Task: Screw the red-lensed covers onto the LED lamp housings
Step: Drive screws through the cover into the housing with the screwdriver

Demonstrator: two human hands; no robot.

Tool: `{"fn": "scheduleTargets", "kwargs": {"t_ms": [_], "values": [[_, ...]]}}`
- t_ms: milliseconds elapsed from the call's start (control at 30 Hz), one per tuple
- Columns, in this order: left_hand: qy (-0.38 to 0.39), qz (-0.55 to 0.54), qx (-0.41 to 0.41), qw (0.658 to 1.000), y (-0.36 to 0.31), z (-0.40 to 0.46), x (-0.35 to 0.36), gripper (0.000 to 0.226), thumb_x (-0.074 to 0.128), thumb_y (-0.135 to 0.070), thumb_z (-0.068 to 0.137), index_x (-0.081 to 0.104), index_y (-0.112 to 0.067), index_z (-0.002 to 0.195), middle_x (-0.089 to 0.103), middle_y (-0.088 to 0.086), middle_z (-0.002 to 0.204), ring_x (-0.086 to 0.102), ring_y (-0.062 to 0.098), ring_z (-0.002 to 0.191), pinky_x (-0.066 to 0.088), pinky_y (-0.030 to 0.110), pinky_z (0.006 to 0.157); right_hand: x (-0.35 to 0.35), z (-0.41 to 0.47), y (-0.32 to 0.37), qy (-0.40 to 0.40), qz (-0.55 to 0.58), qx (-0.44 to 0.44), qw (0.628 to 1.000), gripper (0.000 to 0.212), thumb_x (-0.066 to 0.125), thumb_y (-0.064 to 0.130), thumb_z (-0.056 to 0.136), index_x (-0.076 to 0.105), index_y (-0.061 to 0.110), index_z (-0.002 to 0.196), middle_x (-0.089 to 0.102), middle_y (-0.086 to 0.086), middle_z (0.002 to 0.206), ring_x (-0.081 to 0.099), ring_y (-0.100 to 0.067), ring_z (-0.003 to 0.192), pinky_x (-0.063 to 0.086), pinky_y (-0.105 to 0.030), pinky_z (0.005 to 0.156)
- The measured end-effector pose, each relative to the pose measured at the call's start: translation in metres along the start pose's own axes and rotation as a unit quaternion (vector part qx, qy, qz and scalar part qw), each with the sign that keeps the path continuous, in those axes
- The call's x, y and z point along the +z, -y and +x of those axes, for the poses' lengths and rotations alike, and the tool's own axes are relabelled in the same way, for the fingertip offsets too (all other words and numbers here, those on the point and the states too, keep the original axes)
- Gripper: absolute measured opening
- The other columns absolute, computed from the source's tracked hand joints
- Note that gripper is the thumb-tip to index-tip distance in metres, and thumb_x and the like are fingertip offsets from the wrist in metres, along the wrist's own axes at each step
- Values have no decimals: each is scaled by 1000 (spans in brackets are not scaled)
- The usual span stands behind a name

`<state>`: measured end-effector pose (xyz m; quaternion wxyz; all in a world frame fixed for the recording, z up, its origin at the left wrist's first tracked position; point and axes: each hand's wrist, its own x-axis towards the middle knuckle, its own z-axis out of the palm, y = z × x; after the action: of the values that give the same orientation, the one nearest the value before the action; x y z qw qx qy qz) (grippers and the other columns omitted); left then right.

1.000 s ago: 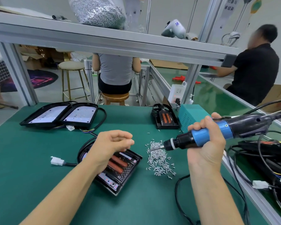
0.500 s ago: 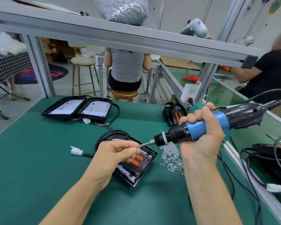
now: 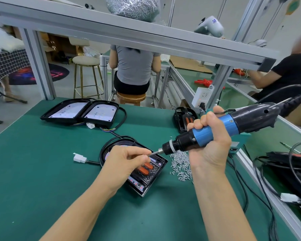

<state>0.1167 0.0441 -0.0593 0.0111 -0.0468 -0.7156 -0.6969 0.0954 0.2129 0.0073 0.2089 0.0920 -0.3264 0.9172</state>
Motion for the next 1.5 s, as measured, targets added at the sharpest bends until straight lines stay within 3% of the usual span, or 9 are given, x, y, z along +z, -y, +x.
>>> {"fn": "scheduleTargets", "kwargs": {"t_ms": [133,233,367,533,633,800,1000,1267,1500], "values": [[22,33,-24,999,-1,14,10,29,68,5,80,77,-21,72,70,14,67,62,14,56,54,26,54,-8,7,-2,-11,-28,-15,999,23,59,4,76,56,18,95,46,4,62,47,-10,51,45,-23,58],[37,74,-40,996,0,24,14,20,65,5,82,75,-13,80,71,13,73,66,20,56,57,31,52,-16,12,-3,-31,-39,-20,999,24,60,4,75,57,18,94,47,3,62,47,-10,51,46,-23,58],[5,190,-11,982,8,34,11,17,62,-1,87,74,-14,86,73,6,86,71,26,62,59,44,62,-28,17,-7,-56,-52,-23,997,25,61,4,73,56,17,93,47,3,60,47,-11,50,46,-24,57],[7,325,24,945,14,33,19,18,55,-11,92,71,-20,95,62,7,97,69,26,79,56,43,75,-35,15,-20,-58,-131,-35,989,27,65,3,71,55,13,94,48,0,60,49,-14,49,44,-25,56],[11,363,42,931,14,31,23,19,53,-13,93,69,-22,97,60,3,97,68,21,78,54,38,75,-35,14,-27,-39,-184,-56,981,27,65,4,71,56,14,94,51,2,54,49,-18,52,44,-26,57],[16,404,52,913,10,30,24,19,52,-13,94,70,-19,100,65,0,98,66,20,83,48,36,83,-32,13,-33,-11,-214,-72,974,26,67,4,70,68,30,74,52,0,55,47,-23,56,42,-31,63],[25,402,41,915,11,31,23,20,53,-13,93,70,-19,100,65,1,99,66,22,84,49,37,83,-33,13,-33,-7,-219,-60,974,22,67,4,72,57,17,85,54,6,56,49,-18,53,45,-30,62],[13,378,33,925,18,33,21,18,54,-15,92,69,-24,96,66,0,94,66,20,79,51,37,80,-37,13,-31,-28,-202,-65,977,24,66,4,72,57,16,90,52,2,54,49,-18,54,46,-27,61],[-2,305,48,951,26,30,15,28,57,-6,90,62,-30,78,64,-5,83,69,15,56,56,38,70,-44,17,2,-100,-123,-99,982,25,65,4,73,54,16,93,47,-4,72,50,-14,50,45,-26,59]]}}
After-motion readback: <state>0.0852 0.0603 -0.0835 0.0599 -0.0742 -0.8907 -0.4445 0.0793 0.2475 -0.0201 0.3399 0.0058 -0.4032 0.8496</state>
